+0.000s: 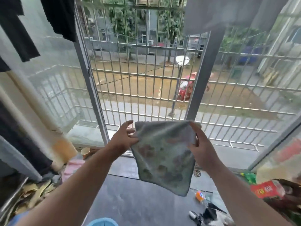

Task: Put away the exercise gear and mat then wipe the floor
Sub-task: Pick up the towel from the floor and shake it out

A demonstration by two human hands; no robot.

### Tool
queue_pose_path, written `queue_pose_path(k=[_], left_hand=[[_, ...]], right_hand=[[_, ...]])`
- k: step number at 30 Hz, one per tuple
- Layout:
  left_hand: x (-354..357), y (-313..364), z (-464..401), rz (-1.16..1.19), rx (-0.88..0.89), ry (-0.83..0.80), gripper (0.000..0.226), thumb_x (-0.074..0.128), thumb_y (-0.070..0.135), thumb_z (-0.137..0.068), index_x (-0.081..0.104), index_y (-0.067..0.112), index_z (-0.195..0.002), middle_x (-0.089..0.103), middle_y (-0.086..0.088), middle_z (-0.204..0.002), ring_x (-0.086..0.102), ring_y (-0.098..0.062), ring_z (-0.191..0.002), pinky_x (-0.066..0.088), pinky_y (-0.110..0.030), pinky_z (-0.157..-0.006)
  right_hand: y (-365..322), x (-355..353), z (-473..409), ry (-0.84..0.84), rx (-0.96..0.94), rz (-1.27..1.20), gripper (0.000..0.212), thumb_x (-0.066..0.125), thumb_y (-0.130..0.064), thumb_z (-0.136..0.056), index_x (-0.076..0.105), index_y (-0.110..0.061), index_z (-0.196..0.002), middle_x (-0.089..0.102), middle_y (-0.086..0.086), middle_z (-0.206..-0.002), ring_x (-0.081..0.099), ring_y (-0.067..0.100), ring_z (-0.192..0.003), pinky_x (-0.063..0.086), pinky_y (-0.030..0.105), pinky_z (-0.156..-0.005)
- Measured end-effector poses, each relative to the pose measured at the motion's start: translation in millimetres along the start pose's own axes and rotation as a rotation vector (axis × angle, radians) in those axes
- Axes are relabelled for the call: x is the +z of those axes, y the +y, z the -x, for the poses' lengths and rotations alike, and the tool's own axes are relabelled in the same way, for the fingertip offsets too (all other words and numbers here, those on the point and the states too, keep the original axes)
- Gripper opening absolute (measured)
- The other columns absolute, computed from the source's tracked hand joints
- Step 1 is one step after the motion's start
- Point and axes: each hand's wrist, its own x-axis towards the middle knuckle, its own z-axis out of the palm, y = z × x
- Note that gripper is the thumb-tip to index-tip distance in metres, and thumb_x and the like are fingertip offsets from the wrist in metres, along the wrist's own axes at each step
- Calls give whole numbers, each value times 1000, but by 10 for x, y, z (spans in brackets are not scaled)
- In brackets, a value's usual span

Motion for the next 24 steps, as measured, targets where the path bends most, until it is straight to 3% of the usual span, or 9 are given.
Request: queue_pose_path(k=[2, 6, 9, 13, 14, 17, 18, 21, 24], left_hand=[[-3, 33, -303, -207, -84, 26, 70, 81, 18, -62, 55, 13, -128, 68, -11, -106, 69, -21, -88, 55, -21, -62], [37, 179, -761, -452, -152, -43, 5, 73, 12, -84, 69, 14, -85, 67, -3, -78, 61, -9, -67, 45, -12, -48], [61, 244, -1133, -273, -300, -147, 6, 67, 3, -87, 63, 6, -84, 57, -7, -69, 53, -9, -51, 43, -18, -42], [21, 232, -1758, -96, -446, -202, 7, 55, 9, -90, 54, 14, -86, 45, -9, -65, 43, -17, -49, 39, -24, -43], [-5, 245, -1914, -47, -479, -234, 2, 53, 13, -93, 53, 14, -91, 47, -11, -66, 44, -20, -51, 40, -25, -47], [-148, 283, -2450, 9, -540, -426, 40, 65, 32, -79, 61, 1, -104, 55, -18, -82, 51, -27, -74, 43, -33, -63], [-203, 318, -2645, 10, -502, -446, 34, 67, 29, -78, 63, 3, -99, 56, -16, -83, 52, -25, -74, 44, -32, -61], [-447, 415, -3282, 212, -355, -321, 20, 68, 11, -89, 62, 9, -107, 61, -16, -91, 53, -25, -78, 46, -30, -52], [-752, 627, -3916, 502, -239, -296, 42, 60, -3, -89, 61, 18, -126, 66, -20, -118, 61, -37, -100, 60, -37, -66]], right_hand=[[42, -54, -397, -12, 35, -39, 82, 53, 13, -85, 47, -53, -135, 64, -2, -124, 65, 2, -94, 56, 29, -83], [105, -50, -1084, -84, 25, 8, 82, 49, 12, -86, 44, -53, -135, 58, -30, -108, 62, -13, -85, 51, 12, -72], [162, -7, -1529, -128, 33, 7, 83, 45, 11, -85, 45, -53, -139, 60, -17, -107, 64, -1, -87, 54, 22, -76], [209, 120, -2153, -130, 26, -11, 87, 41, 16, -81, 45, -48, -140, 60, -17, -113, 63, -1, -78, 54, 29, -66], [220, 171, -2325, -137, 17, -16, 88, 40, 15, -80, 45, -50, -139, 61, -16, -115, 65, 3, -81, 56, 34, -69], [276, 388, -2918, -156, -13, -14, 92, 38, 15, -79, 43, -56, -138, 61, -17, -118, 67, 23, -93, 57, 49, -78], [282, 468, -3123, -155, -24, -11, 93, 38, 14, -78, 42, -56, -138, 62, -15, -117, 67, 26, -94, 57, 52, -79], [238, 725, -3742, -123, -38, -20, 90, 42, 10, -77, 43, -57, -136, 65, -5, -106, 66, 24, -82, 54, 51, -68], [90, 914, -4286, -101, 0, -101, 80, 52, -11, -69, 44, -42, -142, 65, -8, -115, 65, -2, -85, 52, 21, -69]])
